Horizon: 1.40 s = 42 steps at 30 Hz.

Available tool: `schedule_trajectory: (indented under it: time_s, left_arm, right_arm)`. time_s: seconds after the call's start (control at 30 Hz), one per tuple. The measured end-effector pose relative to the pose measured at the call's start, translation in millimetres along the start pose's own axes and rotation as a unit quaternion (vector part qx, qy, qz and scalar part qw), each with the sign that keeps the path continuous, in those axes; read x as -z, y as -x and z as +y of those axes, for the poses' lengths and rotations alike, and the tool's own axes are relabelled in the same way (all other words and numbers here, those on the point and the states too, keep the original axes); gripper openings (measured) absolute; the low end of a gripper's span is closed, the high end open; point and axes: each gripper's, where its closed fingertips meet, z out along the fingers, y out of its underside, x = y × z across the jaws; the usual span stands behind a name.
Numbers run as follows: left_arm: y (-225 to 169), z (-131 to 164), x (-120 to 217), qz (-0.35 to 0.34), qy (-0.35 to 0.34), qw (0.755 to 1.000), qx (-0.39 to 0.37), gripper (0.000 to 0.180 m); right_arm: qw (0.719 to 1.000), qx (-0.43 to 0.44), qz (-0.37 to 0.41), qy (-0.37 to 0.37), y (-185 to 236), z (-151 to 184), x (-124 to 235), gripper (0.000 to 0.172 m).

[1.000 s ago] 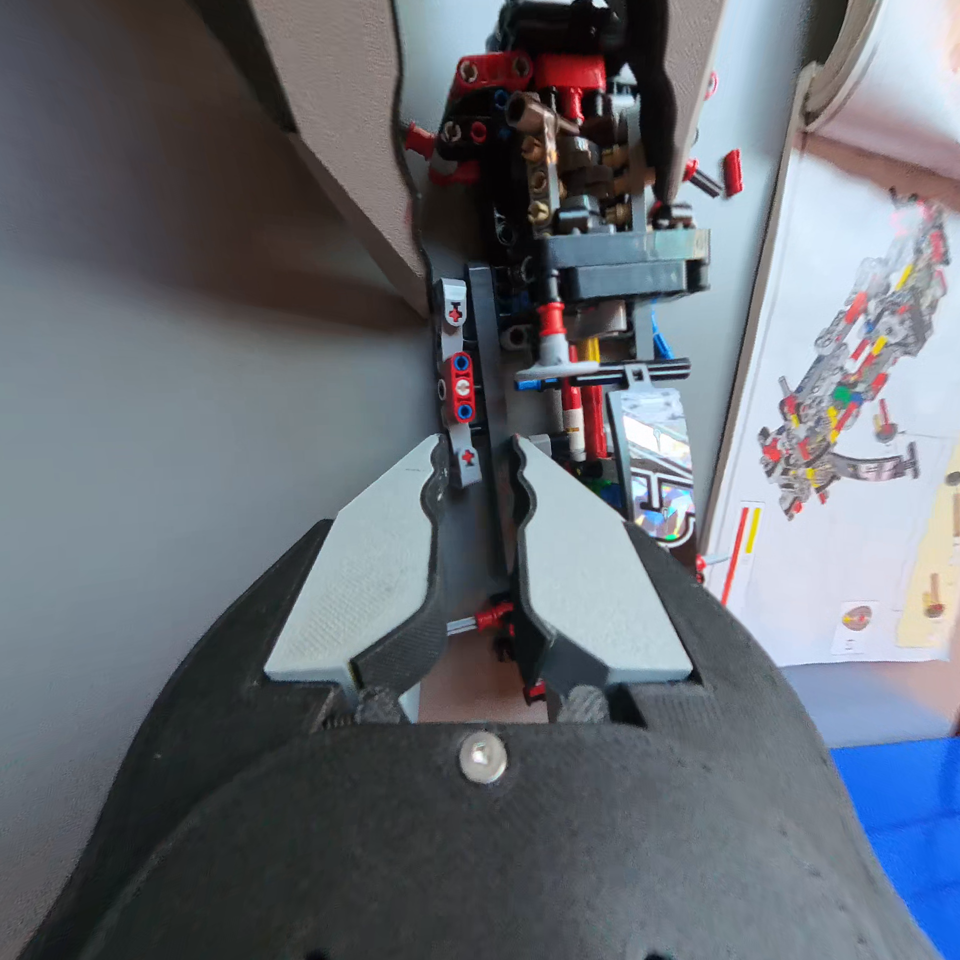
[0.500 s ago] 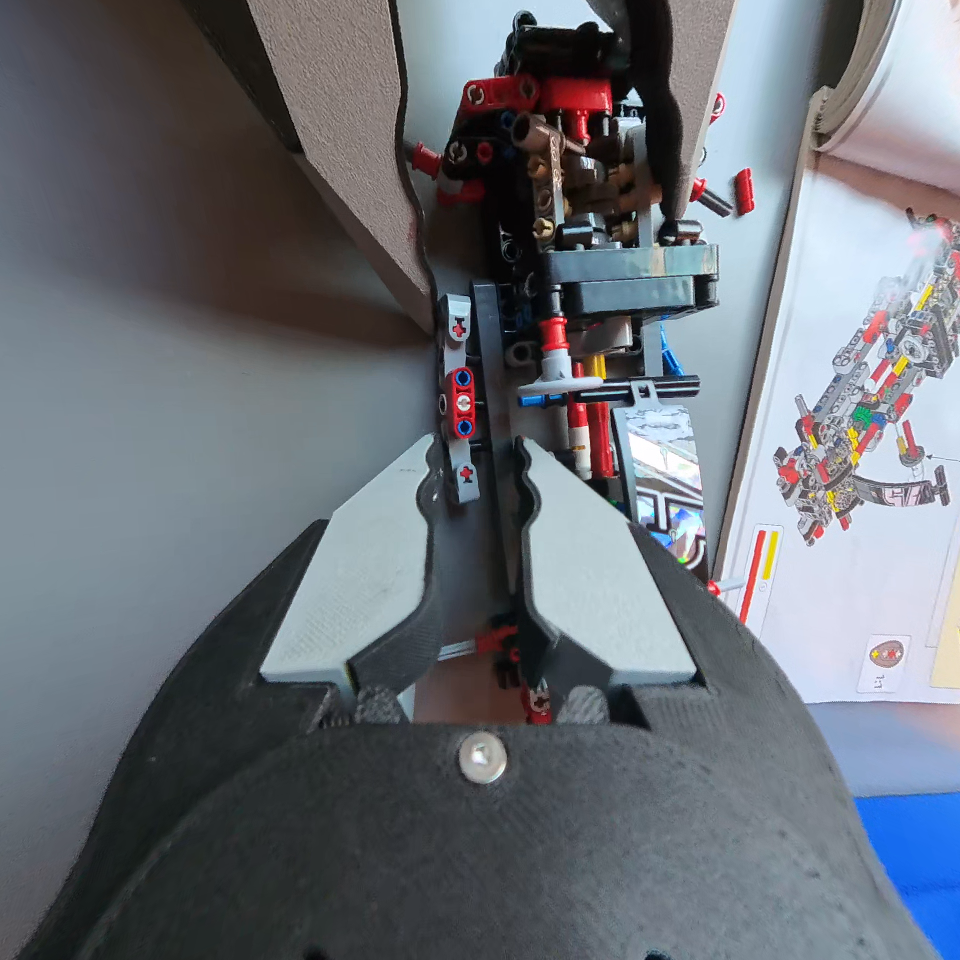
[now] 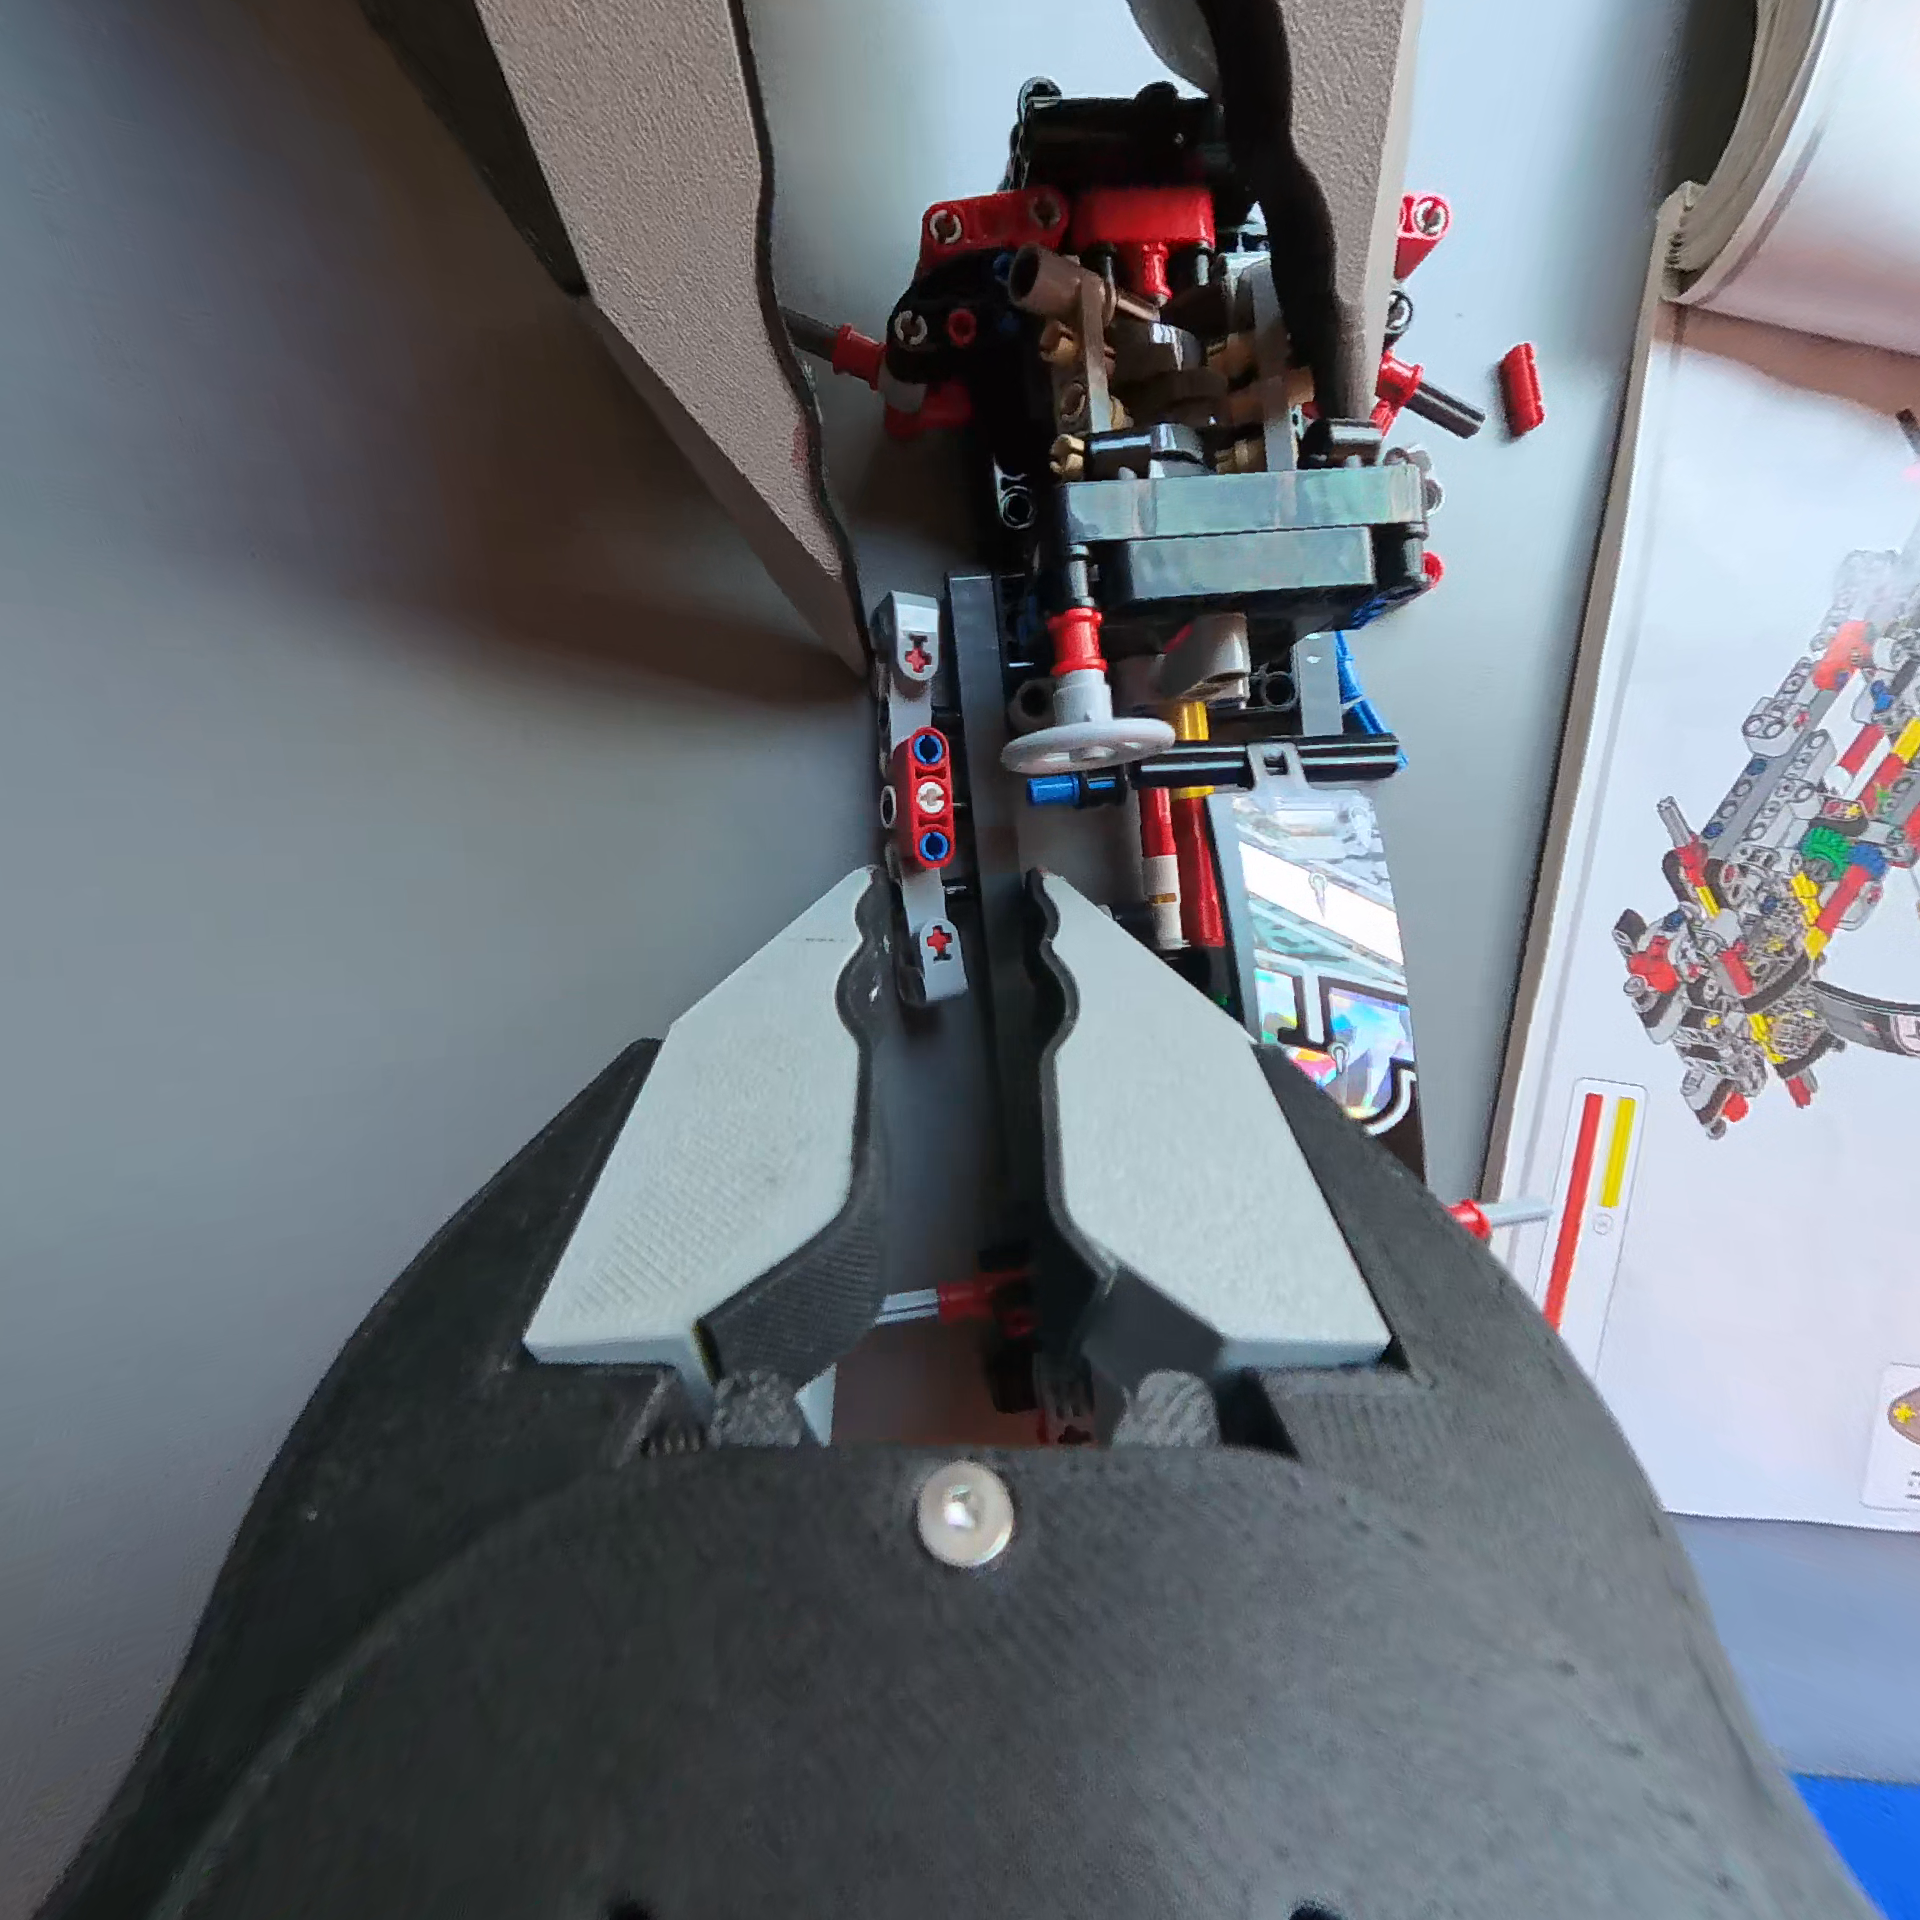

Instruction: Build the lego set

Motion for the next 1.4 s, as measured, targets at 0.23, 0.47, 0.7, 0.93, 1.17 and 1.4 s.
schedule_trajectory:
  time_s: [0.23, 0.47, 0.7, 0.93, 1.17, 1.4]
  left_arm:
    - [1.1, -2.3, 1.4, 0.011, -0.018, 1.0, 0.017, 0.084]
    - [0.5, -3.0, 1.1, 0.013, -0.02, 1.0, 0.018, 0.084]
    - [2.8, -2.4, 0.4, 0.004, -0.02, 1.0, 0.014, 0.084]
    - [3.2, -2.6, -0.6, -0.003, -0.022, 1.0, 0.012, 0.086]
    - [-2.4, -5.7, 2.6, 0.03, -0.031, 0.999, 0.032, 0.093]
    - [8.3, -7.2, 22.6, 0.052, -0.031, 0.998, 0.032, 0.087]
  right_arm:
    - [0.999, 0.035, 0.02, 0.009, -0.5, 0.6, -0.8, 0.023]
    - [0.999, -0.015, -0.02, -0.022, -0.2, 0.1, 0.7, 0.023]
    - [1.0, -0.021, -0.021, -0.01, -1.9, 0.4, -1.0, 0.023]
    - [0.999, 0.0, 0.038, -0.026, -4.8, 0.7, 0.1, 0.024]
    - [0.995, 0.026, 0.097, -0.028, -1.1, -0.3, 7.6, 0.031]
    - [0.991, 0.019, 0.134, -0.021, 6.0, 3.5, 22.4, 0.033]
